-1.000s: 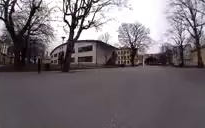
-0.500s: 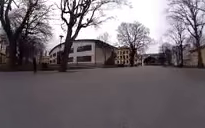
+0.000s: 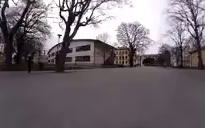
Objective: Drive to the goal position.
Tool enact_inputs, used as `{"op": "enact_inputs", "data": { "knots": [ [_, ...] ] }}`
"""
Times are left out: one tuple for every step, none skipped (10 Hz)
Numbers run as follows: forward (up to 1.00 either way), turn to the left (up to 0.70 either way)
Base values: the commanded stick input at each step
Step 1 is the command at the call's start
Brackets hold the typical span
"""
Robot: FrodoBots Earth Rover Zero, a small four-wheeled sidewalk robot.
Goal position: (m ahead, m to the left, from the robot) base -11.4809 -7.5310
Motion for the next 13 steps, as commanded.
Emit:
{"op": "enact_inputs", "data": {
  "knots": [
    [0.85,0.01],
    [0.85,0.00],
    [0.85,0.00],
    [0.85,0.00],
    [0.85,0.00],
    [0.85,0.00],
    [0.85,0.00],
    [0.85,0.00],
    [0.85,0.00],
    [0.85,0.14],
    [0.85,0.29],
    [0.85,0.34],
    [0.85,0.34]
  ]
}}
